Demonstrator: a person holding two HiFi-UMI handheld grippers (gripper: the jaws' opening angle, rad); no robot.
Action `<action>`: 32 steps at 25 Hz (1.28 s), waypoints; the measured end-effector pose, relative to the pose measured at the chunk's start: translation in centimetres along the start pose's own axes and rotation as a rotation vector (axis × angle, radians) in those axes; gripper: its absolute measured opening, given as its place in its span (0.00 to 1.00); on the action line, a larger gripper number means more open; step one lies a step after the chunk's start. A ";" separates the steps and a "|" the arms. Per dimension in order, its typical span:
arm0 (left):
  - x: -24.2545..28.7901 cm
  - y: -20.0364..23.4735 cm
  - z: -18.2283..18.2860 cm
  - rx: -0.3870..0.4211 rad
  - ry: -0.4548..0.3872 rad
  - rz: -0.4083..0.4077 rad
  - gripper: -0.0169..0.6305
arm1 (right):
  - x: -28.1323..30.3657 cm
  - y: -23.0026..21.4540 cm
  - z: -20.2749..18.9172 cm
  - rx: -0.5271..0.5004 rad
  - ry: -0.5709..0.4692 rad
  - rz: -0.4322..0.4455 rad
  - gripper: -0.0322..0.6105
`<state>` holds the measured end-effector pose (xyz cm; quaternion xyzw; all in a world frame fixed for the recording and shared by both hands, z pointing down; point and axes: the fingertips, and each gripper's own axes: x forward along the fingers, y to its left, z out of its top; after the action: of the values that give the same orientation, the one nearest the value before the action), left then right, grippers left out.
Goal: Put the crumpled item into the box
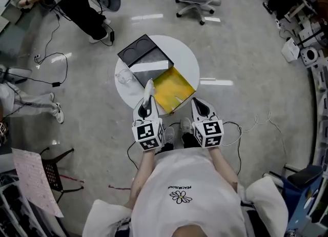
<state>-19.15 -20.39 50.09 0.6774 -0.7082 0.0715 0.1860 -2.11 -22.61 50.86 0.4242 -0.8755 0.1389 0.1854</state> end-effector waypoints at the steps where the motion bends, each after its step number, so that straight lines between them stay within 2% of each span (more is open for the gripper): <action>1: 0.3 0.1 0.2 -0.002 -0.005 0.012 0.10 | 0.5 -0.1 0.3 -0.008 -0.004 0.014 0.05; 6: 1.2 -0.3 1.0 -0.010 -0.031 0.056 0.10 | 2.2 -0.2 1.7 -0.051 -0.026 0.084 0.05; 11: 1.8 -1.1 1.1 -0.014 -0.031 0.063 0.10 | 2.7 -0.6 2.1 -0.056 -0.028 0.112 0.05; 23: 3.7 -1.8 -0.3 0.038 0.018 0.072 0.10 | 2.5 -3.3 1.8 -0.045 -0.015 0.080 0.05; 26: 4.7 -2.1 -0.1 0.154 0.044 0.075 0.10 | 2.3 -4.0 1.6 -0.048 -0.008 0.060 0.05; 32: 8.1 -3.0 -0.8 0.543 0.125 0.064 0.10 | 1.8 -5.5 1.0 -0.046 -0.001 0.025 0.05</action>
<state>-16.20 -27.86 53.32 0.6738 -0.6714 0.3061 0.0385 1.01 -27.61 51.23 0.4089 -0.8838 0.1206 0.1928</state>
